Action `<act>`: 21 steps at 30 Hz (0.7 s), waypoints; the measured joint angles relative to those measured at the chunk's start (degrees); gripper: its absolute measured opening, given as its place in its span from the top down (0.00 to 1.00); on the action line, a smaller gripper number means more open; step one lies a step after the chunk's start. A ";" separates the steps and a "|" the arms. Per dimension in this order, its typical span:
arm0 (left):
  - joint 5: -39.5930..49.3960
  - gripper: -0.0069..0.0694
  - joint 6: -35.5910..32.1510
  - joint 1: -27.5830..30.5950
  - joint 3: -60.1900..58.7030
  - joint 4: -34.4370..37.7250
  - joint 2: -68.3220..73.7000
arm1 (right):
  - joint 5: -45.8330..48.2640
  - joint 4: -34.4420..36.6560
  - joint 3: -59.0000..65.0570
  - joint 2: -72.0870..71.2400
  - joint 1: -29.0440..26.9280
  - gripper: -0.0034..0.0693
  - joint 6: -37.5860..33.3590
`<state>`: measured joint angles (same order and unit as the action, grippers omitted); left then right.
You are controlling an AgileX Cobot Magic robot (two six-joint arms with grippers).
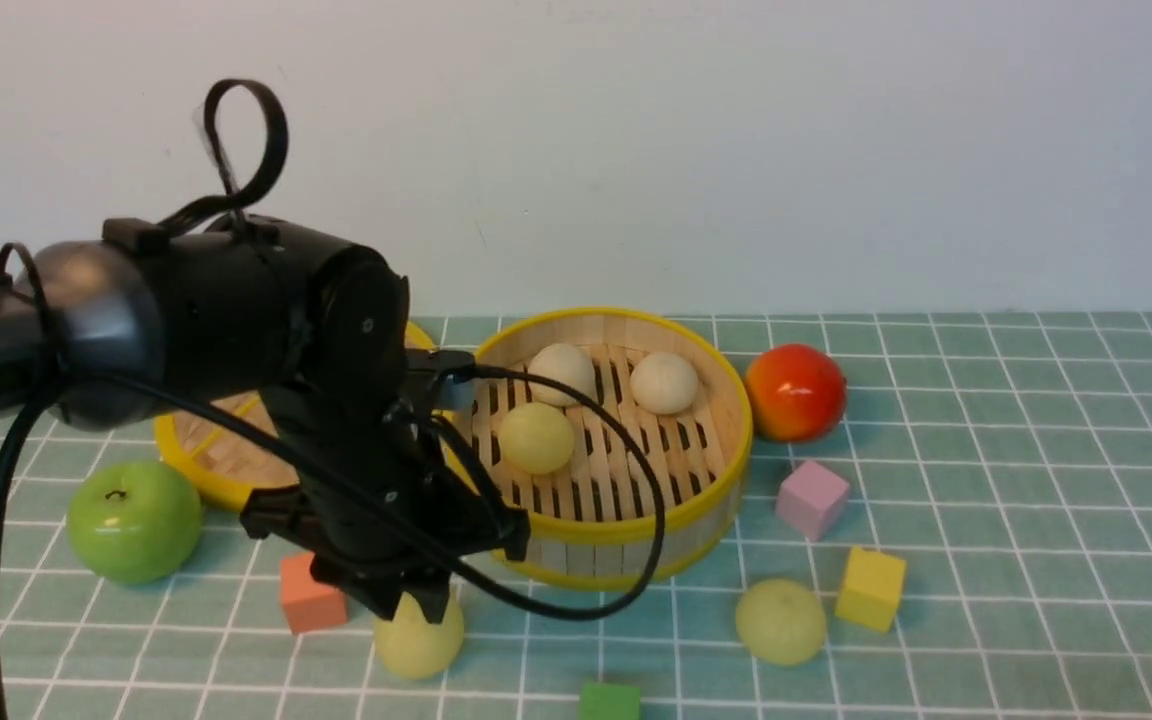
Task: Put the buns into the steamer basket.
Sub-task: Use the left arm to grab a steamed stuffed bun
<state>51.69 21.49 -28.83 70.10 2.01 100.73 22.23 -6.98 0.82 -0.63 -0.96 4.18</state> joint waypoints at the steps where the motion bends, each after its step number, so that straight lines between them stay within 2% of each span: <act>1: -0.53 0.60 0.06 0.00 0.00 0.06 0.00 | 0.00 0.00 0.00 0.00 0.00 0.62 0.00; 21: -4.54 0.60 0.11 0.00 0.00 -0.42 2.67 | 0.00 0.00 0.00 0.00 0.00 0.62 0.00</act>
<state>47.15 21.60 -28.83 70.10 1.59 103.40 22.23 -6.98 0.82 -0.63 -0.96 4.18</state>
